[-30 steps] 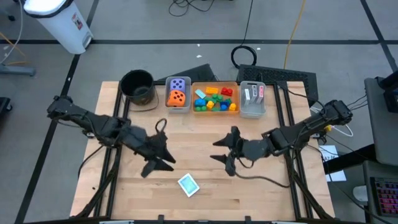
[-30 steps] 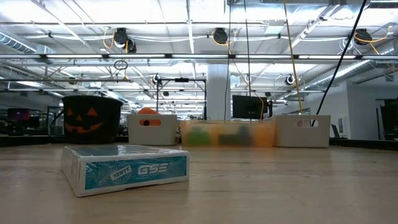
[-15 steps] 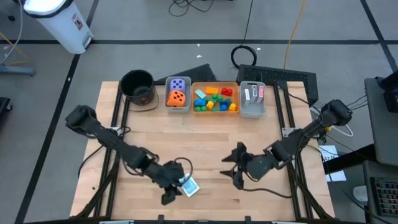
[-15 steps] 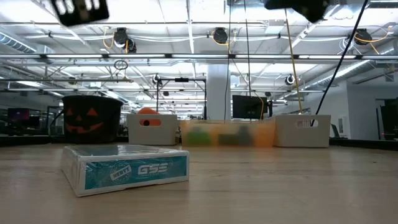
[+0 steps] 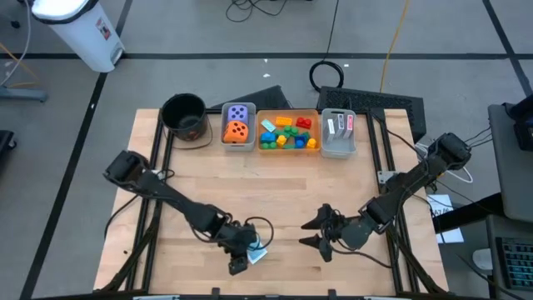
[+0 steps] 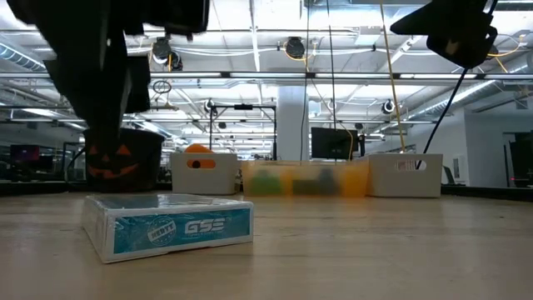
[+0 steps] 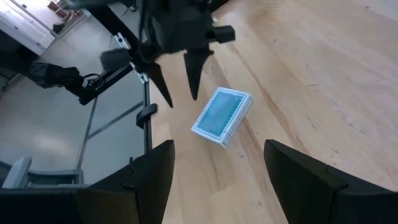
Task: Pick & Place Toys
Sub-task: Put the blue deck of cards into the right gray bin
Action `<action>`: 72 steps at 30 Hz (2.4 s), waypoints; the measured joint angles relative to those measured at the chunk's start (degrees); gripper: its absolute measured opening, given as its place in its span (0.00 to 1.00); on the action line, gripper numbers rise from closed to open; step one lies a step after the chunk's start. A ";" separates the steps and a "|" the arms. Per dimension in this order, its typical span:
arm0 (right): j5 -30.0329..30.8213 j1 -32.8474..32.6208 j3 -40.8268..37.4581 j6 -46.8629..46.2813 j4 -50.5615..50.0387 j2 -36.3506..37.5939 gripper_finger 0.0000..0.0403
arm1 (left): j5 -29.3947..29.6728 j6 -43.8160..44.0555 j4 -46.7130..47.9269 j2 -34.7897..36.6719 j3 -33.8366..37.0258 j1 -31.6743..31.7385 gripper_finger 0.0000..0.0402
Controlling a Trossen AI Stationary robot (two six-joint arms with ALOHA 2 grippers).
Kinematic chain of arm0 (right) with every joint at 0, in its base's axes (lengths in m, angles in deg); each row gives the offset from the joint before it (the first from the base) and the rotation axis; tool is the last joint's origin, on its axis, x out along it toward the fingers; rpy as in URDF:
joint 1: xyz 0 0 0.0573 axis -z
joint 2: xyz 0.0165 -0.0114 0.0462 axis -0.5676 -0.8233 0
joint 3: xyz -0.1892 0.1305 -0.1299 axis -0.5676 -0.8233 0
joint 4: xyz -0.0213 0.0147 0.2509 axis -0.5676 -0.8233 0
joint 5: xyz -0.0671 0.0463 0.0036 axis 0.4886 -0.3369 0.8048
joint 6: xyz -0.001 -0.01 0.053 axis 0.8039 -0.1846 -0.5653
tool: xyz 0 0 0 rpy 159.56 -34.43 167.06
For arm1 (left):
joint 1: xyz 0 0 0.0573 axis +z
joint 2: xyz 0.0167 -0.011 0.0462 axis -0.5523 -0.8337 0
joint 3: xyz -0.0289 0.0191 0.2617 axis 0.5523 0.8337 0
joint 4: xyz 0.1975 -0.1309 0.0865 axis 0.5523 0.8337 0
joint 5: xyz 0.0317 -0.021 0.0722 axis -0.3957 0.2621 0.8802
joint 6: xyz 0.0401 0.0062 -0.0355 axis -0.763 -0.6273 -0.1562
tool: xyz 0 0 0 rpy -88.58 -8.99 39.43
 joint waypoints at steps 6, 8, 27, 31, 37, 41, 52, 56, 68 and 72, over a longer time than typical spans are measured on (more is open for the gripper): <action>-0.03 0.06 0.00 0.10 0.01 0.00 0.59 | -3.38 1.02 0.00 -2.48 0.02 1.24 0.46; -0.03 0.06 -0.02 -0.04 0.02 0.00 0.59 | -4.20 1.04 0.02 -3.04 0.02 1.62 0.46; 0.57 0.08 -0.02 0.01 -0.29 0.02 0.59 | -2.49 -1.56 -7.06 -5.57 0.00 8.51 0.46; 1.66 0.13 0.00 -0.02 -0.26 0.02 0.59 | -0.71 -1.38 -9.78 -6.14 0.00 10.45 0.46; 1.61 0.46 -0.01 -1.12 -0.20 0.02 0.59 | -4.17 -2.81 -11.70 -6.65 0.02 12.92 0.46; 1.57 0.46 0.00 -1.82 0.00 0.02 0.59 | -12.38 -2.40 -11.76 -6.13 0.02 13.98 0.46; 1.53 0.46 0.00 -1.25 -0.22 0.02 0.59 | -21.15 7.91 -7.73 -5.57 0.02 9.41 0.46; 1.53 0.50 0.00 -0.68 -0.25 0.02 0.59 | -17.40 9.94 -4.13 -5.57 0.02 7.07 0.46; 1.50 1.31 0.00 1.19 -0.35 0.02 0.59 | -9.90 10.09 0.59 -5.57 0.02 7.66 0.46; 1.48 1.29 0.00 1.69 -0.39 0.02 0.59 | -9.56 8.75 0.54 -5.57 0.02 8.73 0.46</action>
